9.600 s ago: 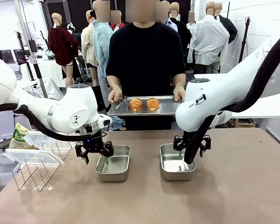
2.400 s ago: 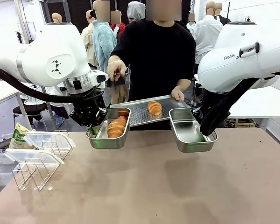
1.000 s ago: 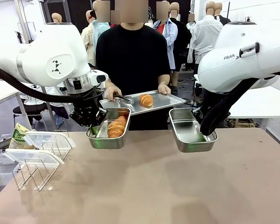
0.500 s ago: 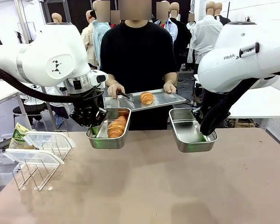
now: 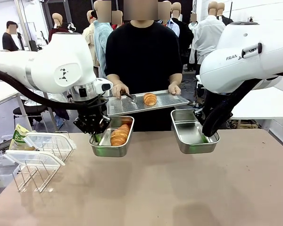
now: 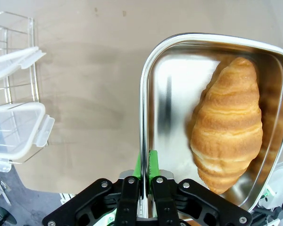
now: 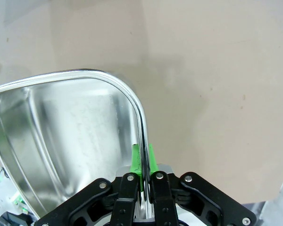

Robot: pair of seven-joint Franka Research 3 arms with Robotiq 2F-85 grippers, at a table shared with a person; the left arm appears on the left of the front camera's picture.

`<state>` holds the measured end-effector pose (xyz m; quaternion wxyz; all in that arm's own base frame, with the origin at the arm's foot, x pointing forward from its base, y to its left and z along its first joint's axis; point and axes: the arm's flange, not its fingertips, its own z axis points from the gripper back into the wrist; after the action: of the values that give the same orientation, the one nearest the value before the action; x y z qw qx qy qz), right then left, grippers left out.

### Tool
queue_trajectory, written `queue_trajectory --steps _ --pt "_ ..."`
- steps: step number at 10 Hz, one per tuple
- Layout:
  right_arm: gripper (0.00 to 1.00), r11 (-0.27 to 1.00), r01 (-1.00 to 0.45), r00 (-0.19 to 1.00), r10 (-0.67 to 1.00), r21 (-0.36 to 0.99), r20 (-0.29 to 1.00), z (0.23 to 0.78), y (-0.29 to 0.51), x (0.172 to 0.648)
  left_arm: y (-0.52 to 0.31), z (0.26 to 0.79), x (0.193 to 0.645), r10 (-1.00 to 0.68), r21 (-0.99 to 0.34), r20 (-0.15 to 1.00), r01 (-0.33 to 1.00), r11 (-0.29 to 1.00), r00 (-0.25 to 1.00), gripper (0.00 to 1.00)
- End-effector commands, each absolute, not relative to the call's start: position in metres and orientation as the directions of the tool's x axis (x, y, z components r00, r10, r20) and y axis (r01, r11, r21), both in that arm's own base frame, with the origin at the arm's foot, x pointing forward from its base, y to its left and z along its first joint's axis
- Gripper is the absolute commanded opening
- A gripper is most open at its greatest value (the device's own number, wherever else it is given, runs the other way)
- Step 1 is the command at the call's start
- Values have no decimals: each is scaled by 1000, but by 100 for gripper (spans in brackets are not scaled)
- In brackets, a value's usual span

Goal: Place the bread in airtight containers.
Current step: Once an object is inside an Airtight Container , place the container in the center of the table.

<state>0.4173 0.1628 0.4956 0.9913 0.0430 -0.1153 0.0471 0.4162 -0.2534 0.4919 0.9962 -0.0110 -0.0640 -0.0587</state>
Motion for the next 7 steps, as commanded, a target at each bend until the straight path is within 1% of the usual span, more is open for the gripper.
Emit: queue_trajectory --steps 1,3,4,7 --pt "0 991 -105 967 83 79 240 500 163 417 -254 464 430 -81 -39 133 87 995 988 0" --pt "0 991 -105 967 83 79 240 500 163 417 -254 426 444 -20 -18 134 23 1000 991 0" --pt "0 991 -105 967 83 79 240 500 163 417 -256 409 448 -8 -32 142 12 999 990 0" --pt "0 991 -105 967 83 79 240 500 163 417 -262 374 450 -24 -9 159 26 1000 987 0"
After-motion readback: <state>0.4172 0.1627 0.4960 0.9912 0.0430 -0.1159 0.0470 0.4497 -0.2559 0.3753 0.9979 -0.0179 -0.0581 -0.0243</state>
